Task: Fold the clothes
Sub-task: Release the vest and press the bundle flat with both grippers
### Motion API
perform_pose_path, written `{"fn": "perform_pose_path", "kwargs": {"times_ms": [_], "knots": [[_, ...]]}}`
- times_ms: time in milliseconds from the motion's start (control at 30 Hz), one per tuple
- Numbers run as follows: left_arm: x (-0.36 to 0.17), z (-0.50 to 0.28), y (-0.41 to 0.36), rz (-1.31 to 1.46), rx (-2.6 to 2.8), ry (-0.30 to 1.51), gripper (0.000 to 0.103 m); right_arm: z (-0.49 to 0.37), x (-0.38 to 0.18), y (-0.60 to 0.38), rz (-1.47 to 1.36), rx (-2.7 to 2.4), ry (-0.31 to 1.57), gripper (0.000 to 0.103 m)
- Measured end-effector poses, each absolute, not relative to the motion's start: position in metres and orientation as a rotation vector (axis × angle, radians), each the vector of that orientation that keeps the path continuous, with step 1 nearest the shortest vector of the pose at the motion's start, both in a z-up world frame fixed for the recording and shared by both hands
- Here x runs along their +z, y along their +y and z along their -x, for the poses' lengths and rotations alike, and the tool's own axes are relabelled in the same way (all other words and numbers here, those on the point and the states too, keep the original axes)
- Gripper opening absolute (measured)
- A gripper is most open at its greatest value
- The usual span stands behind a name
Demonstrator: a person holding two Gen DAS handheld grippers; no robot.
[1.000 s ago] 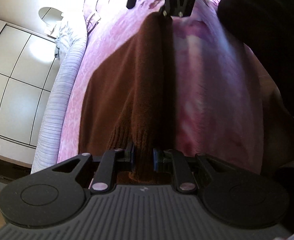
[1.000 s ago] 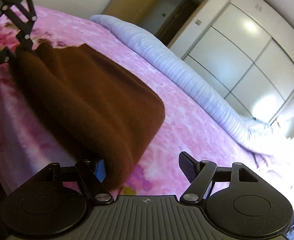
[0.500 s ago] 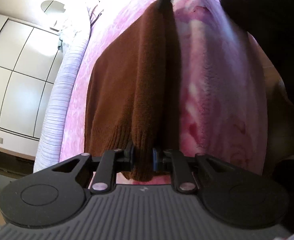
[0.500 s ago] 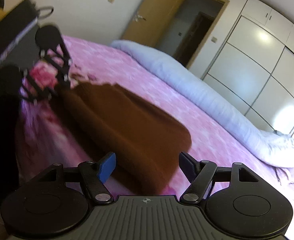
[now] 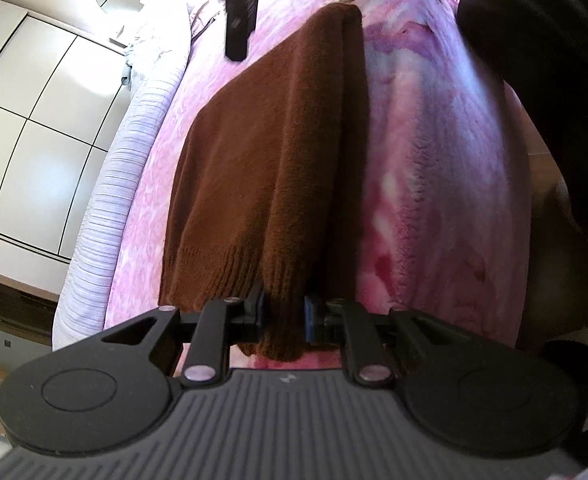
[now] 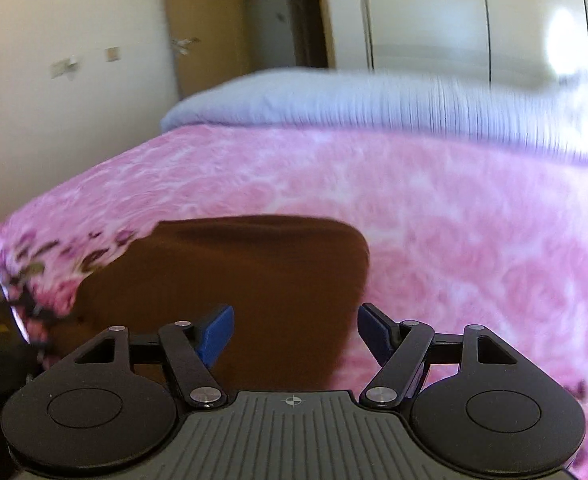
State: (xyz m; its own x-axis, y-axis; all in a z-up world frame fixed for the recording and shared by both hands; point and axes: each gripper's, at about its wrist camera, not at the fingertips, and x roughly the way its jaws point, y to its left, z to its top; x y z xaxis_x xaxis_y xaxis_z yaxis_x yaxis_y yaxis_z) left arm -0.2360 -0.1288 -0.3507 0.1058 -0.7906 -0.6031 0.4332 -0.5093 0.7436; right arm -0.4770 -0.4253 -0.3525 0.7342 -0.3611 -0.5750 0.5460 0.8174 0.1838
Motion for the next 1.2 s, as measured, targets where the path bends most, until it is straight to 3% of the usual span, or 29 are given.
{"fn": "perform_pose_path", "kwargs": {"times_ms": [300,333,367,567,800,1033,1200], "knots": [[-0.356,0.238,-0.122,-1.384,-1.604,-0.395,0.013,0.452,-0.411,-0.577,-0.987,-0.377,0.461,0.071],[-0.356,0.237,-0.122,-1.378,-1.608,-0.394,0.013,0.451,-0.411,-0.582,-1.003,-0.356,0.457,0.039],[-0.357,0.237,-0.123,-1.373,-1.611,-0.396,0.013,0.450,-0.410,-0.587,-1.018,-0.335,0.453,0.017],[-0.356,0.238,-0.156,-1.331,-1.614,-0.399,0.014,0.466,-0.378,-0.597,-0.880,-0.387,0.348,0.015],[-0.343,0.226,-0.187,-1.271,-1.670,-0.263,0.018,0.478,-0.402,-0.608,-0.853,-0.528,0.410,0.022],[-0.327,0.203,-0.146,-1.177,-1.622,-0.038,0.022,0.476,-0.329,-0.497,-0.398,-0.572,0.483,0.030],[-0.313,0.203,-0.133,-1.077,-1.604,0.056,0.023,0.460,-0.334,-0.399,-0.223,-0.378,0.536,0.031]]}}
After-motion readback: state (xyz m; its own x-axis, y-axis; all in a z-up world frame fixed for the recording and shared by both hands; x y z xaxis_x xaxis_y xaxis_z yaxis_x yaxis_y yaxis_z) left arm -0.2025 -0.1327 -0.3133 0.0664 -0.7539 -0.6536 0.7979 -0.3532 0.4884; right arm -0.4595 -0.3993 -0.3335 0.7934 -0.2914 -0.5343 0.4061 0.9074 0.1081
